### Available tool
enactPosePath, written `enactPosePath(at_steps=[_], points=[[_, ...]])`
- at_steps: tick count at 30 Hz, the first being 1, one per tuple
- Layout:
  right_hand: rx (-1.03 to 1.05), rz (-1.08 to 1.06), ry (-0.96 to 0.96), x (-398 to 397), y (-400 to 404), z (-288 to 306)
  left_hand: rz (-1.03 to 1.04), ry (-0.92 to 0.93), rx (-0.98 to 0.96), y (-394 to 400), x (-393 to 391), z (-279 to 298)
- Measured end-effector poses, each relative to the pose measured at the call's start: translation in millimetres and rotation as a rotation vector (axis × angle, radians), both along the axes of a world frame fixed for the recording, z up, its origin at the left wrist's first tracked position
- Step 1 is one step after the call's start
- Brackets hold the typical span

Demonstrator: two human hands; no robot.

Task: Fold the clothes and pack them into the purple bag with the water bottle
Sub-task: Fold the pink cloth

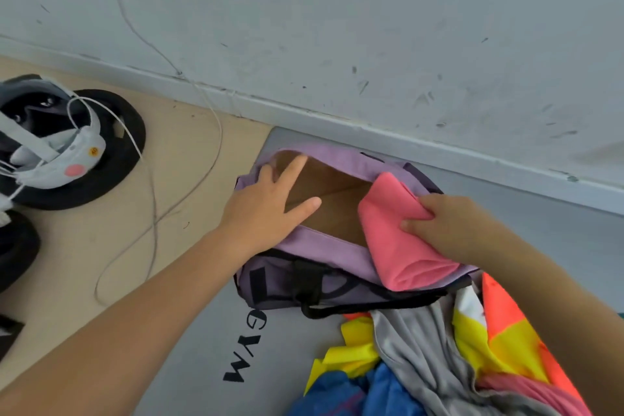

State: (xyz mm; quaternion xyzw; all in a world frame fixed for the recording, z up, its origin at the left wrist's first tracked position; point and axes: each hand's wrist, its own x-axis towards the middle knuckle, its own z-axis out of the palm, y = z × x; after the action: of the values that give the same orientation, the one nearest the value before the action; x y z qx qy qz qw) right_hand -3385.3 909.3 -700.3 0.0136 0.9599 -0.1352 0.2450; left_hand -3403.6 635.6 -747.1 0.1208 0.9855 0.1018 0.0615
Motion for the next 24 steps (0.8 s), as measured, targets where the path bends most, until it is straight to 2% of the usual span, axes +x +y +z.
enactPosePath(at_steps=[2, 3, 5, 6, 8, 11, 12, 14, 16, 18, 21, 22, 24], points=[[0.017, -0.003, -0.086, -10, -6, -6, -0.009, 0.064, -0.093, 0, 0, -1], [0.008, -0.014, -0.102, -15, -7, -7, -0.021, 0.153, -0.125, -1, 2, -1], [-0.017, -0.057, -0.059, -21, -8, -10, -0.008, 0.36, -0.154, -6, 8, -2], [-0.032, -0.084, -0.026, -23, -9, -11, 0.015, 0.407, -0.164, -9, 10, -3], [-0.075, -0.152, 0.025, -24, -10, -15, 0.072, 0.284, -0.157, -12, 13, -8], [-0.124, -0.251, 0.152, -26, -16, -17, 0.173, -0.12, 0.072, -15, 12, -17], [-0.144, -0.288, 0.223, -27, -20, -18, 0.163, -0.152, 0.144, -17, 12, -19], [-0.235, -0.372, 0.383, -28, -35, -22, 0.102, -0.079, 0.304, -19, 13, -19], [-0.48, -0.418, 0.429, -30, -58, -28, 0.079, -0.047, 0.406, -21, 11, -14], [-0.69, -0.388, 0.23, -33, -81, -43, 0.068, -0.055, 0.419, -23, 7, -10], [-0.596, -0.341, -0.171, -31, -99, -83, 0.052, -0.103, 0.386, -26, 6, -7], [-0.577, -0.396, -0.242, -28, -100, -97, 0.052, -0.128, 0.374, -27, 8, -8], [-0.672, -0.546, -0.318, -22, -102, -116, 0.034, -0.148, 0.352, -30, 13, -12]])
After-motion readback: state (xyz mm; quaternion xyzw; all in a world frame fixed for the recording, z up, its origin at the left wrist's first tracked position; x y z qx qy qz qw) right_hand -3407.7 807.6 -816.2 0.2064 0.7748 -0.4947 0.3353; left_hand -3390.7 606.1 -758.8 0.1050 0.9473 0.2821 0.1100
